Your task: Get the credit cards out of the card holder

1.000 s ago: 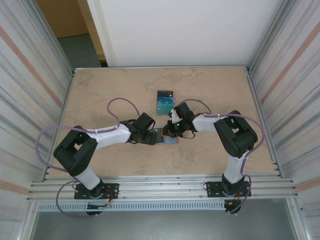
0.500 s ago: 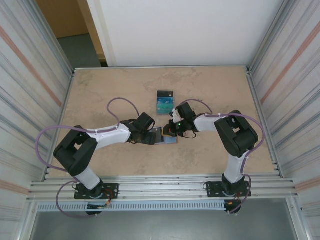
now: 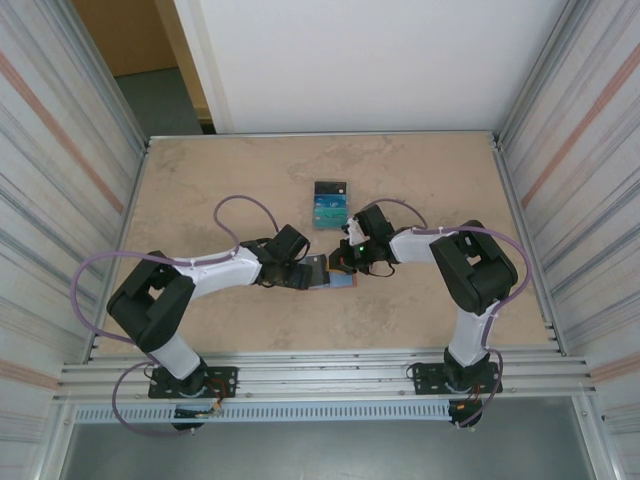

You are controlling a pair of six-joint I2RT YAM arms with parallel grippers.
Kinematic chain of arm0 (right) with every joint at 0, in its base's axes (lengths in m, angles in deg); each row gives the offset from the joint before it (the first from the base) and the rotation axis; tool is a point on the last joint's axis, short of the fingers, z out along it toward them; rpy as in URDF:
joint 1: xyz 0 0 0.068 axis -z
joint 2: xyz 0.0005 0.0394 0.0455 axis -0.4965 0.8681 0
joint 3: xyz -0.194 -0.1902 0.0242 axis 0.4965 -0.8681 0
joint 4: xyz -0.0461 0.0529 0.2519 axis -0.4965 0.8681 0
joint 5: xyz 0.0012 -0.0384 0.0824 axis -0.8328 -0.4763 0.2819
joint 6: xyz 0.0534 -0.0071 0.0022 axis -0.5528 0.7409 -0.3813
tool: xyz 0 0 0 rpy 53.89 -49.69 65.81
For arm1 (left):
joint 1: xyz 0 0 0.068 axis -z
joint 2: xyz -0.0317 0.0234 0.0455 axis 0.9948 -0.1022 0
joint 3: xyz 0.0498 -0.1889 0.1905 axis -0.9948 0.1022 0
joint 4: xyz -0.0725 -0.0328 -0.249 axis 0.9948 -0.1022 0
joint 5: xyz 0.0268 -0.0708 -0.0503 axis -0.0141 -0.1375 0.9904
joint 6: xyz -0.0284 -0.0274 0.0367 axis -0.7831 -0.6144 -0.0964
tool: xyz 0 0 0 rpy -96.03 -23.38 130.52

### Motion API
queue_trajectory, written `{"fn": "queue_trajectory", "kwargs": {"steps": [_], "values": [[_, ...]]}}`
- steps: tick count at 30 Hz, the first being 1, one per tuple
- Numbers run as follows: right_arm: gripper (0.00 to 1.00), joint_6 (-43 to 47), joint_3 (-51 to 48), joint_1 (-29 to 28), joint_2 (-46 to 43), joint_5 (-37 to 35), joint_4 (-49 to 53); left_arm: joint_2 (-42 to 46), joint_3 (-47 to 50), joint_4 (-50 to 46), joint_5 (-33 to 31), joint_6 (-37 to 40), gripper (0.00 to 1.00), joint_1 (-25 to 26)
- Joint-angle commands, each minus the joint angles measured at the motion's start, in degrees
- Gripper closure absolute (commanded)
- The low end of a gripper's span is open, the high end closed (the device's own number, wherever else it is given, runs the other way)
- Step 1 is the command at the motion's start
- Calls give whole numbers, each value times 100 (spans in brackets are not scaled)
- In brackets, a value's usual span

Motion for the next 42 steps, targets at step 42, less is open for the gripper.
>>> {"fn": "queue_trajectory", "kwargs": {"steps": [42], "values": [[83, -64, -232, 79, -332, -158, 79, -585, -692, -275, -12, 306, 15, -60]]}}
